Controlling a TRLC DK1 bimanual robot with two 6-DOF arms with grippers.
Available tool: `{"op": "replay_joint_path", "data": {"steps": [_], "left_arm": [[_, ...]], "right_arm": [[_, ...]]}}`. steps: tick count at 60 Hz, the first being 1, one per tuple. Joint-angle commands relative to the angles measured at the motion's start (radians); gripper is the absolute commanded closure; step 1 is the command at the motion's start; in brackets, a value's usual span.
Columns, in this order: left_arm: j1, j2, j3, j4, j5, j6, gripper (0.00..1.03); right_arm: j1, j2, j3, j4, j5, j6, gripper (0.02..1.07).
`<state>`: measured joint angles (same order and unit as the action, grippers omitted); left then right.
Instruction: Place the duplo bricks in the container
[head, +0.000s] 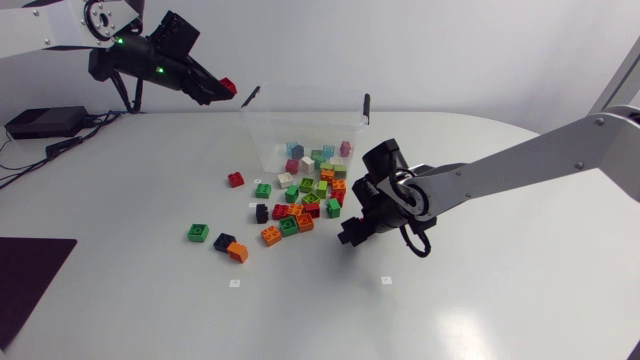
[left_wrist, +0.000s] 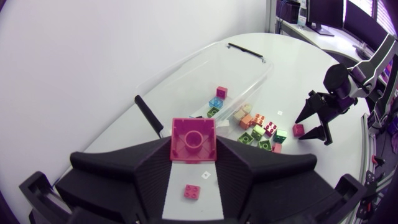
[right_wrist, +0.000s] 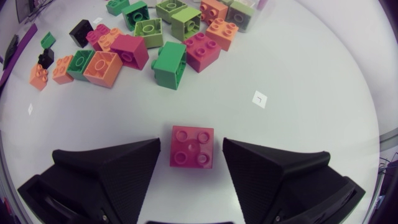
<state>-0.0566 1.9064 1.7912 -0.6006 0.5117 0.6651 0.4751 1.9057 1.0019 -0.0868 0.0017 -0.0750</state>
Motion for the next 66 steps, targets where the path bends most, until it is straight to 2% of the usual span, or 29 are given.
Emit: {"op": "replay_joint_path", "data": {"steps": [1,9,26,47,50,51,53,54,55,56,58,66], "left_arm": [[-0.034,-0.012,0.002,0.009,-0.021,-0.036,0.71],[-0.084,0.019,0.019,0.041,-0.056,-0.067,0.71],[-0.157,0.151,0.142,0.064,-0.113,-0.124,0.71],[-0.177,0.335,0.362,0.064,-0.206,-0.257,0.68],[-0.177,0.355,0.389,0.064,-0.222,-0.285,0.63],[-0.178,0.365,0.402,0.064,-0.237,-0.297,0.55],[-0.178,0.381,0.422,0.056,-0.253,-0.309,0.33],[-0.178,0.382,0.424,0.055,-0.257,-0.311,0.28],[-0.181,0.387,0.432,0.051,-0.272,-0.315,0.14],[-0.181,0.39,0.435,0.05,-0.285,-0.323,0.08],[-0.181,0.39,0.435,0.05,-0.299,-0.331,0.05],[-0.181,0.349,0.381,0.042,-0.334,-0.335,0.05]], "right_arm": [[-0.007,0.035,0.023,-0.011,0.007,-0.009,0.5],[-0.007,0.029,0.017,-0.016,0.007,-0.011,0.75],[-0.033,-0.112,-0.043,-0.048,0.007,-0.022,0.76],[-0.035,-0.287,-0.034,-0.117,0.006,-0.02,0.76],[-0.033,-0.295,-0.029,-0.122,0.006,-0.017,0.76],[-0.033,-0.303,-0.025,-0.122,0.006,-0.017,0.76],[-0.033,-0.312,-0.019,-0.125,0.006,-0.016,0.76],[-0.033,-0.313,-0.017,-0.125,0.006,-0.016,0.76],[-0.033,-0.315,-0.011,-0.128,0.004,-0.016,0.76],[-0.033,-0.316,-0.006,-0.131,0.004,-0.014,0.76],[-0.033,-0.318,0.004,-0.136,0.004,-0.011,0.76],[-0.032,-0.33,0.049,-0.148,0.003,-0.009,0.76]]}}
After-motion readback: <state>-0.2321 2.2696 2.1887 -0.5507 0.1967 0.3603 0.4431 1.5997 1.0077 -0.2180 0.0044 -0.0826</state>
